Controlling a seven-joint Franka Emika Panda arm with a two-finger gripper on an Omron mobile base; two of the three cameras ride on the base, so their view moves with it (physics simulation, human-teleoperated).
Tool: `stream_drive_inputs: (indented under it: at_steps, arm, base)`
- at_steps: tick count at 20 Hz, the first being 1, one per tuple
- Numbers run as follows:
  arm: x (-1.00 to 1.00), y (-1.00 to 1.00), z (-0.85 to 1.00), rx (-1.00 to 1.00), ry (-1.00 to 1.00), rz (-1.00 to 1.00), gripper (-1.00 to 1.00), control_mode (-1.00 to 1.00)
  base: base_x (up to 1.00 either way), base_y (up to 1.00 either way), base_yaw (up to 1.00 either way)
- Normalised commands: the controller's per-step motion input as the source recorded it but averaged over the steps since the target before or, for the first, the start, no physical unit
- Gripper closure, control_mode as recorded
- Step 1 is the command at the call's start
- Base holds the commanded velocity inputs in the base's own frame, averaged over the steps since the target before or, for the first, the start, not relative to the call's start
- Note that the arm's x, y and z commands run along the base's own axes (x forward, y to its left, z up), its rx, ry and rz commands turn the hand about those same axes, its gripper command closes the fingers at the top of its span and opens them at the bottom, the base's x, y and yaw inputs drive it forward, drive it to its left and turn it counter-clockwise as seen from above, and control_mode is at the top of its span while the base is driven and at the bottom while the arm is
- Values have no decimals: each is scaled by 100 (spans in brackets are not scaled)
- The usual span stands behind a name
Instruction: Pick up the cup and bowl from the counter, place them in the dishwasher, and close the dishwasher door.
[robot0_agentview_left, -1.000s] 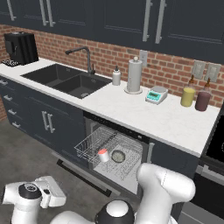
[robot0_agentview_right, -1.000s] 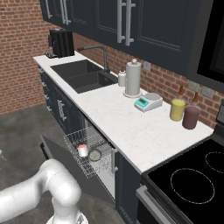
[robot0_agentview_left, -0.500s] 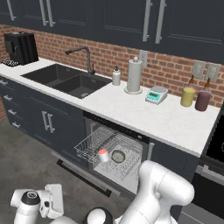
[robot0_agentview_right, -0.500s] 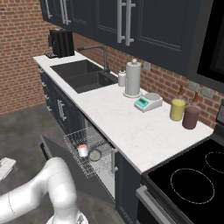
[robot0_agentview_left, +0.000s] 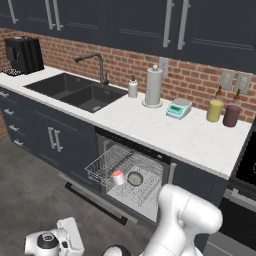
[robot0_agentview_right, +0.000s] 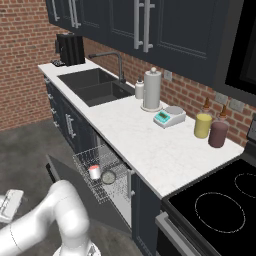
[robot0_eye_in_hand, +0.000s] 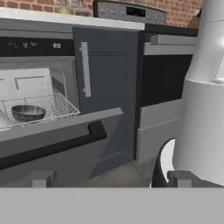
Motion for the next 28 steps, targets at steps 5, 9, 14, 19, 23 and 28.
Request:
stream_drive_inputs:
  at_steps: [5,9,14,19,23,28]
  arm:
    - [47,-16,-88,-8,-15,24,-100,-100]
    - [47,0,-84,-11,-19,17,-100,-100]
    - [55,0,-60,-2,-15,7,-100,-100]
    - [81,0,-41,-3,-1,-5,-100,-100]
    - [76,-3,-60,-5,6,-26,-100,-100]
    - [88,-3,-64,-8,13,-33,-100,-100]
  base:
    - [0,0,0]
    - [0,0,0]
    - [0,0,0]
    - [0,0,0]
    - [0,0,0]
    - [0,0,0]
